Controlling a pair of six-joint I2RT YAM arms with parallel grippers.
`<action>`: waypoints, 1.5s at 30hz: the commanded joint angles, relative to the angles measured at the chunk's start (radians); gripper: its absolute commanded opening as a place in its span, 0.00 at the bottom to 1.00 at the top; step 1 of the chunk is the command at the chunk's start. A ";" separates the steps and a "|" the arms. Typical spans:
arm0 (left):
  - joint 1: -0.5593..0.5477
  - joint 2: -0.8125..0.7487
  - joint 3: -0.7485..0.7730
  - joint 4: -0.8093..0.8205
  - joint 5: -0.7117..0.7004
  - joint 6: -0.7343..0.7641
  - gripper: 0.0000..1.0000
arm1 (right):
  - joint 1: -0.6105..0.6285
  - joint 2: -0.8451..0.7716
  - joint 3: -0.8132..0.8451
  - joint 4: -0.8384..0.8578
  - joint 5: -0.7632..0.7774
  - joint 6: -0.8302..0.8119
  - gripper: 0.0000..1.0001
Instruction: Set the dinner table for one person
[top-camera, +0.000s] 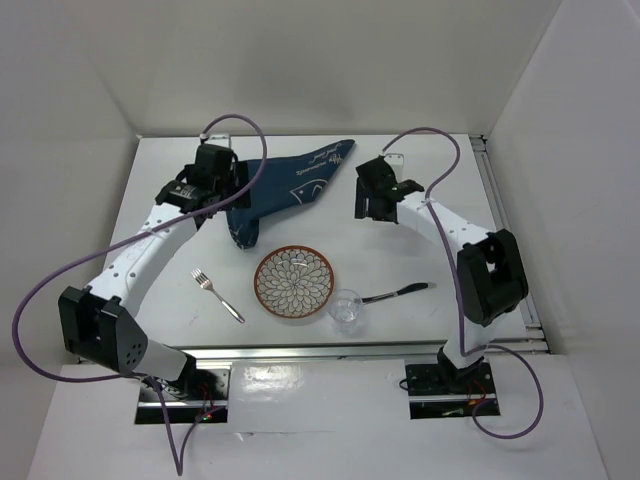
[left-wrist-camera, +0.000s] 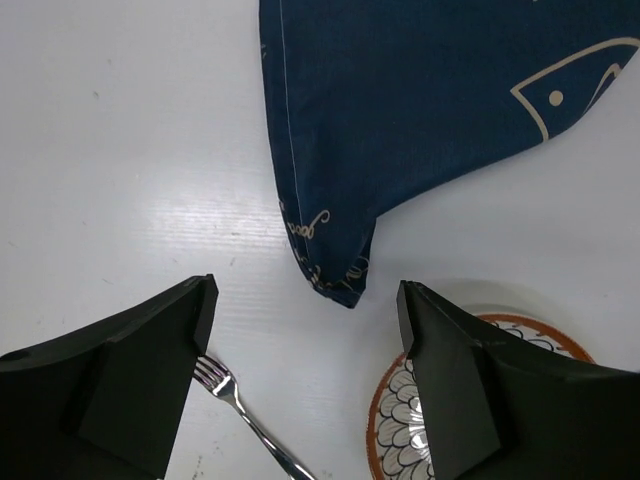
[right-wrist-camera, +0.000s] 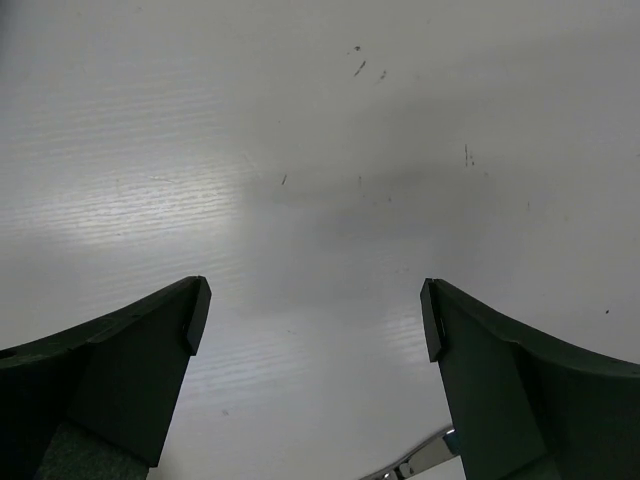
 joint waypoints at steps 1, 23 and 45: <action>-0.004 -0.026 -0.011 -0.045 0.042 -0.077 0.92 | 0.019 -0.048 -0.004 0.028 -0.003 0.016 1.00; -0.018 0.056 -0.135 -0.089 0.171 -0.380 0.97 | 0.029 -0.230 -0.152 0.123 -0.150 0.024 1.00; 0.129 0.305 -0.213 0.071 0.313 -0.508 0.81 | 0.029 -0.239 -0.142 0.105 -0.154 -0.016 1.00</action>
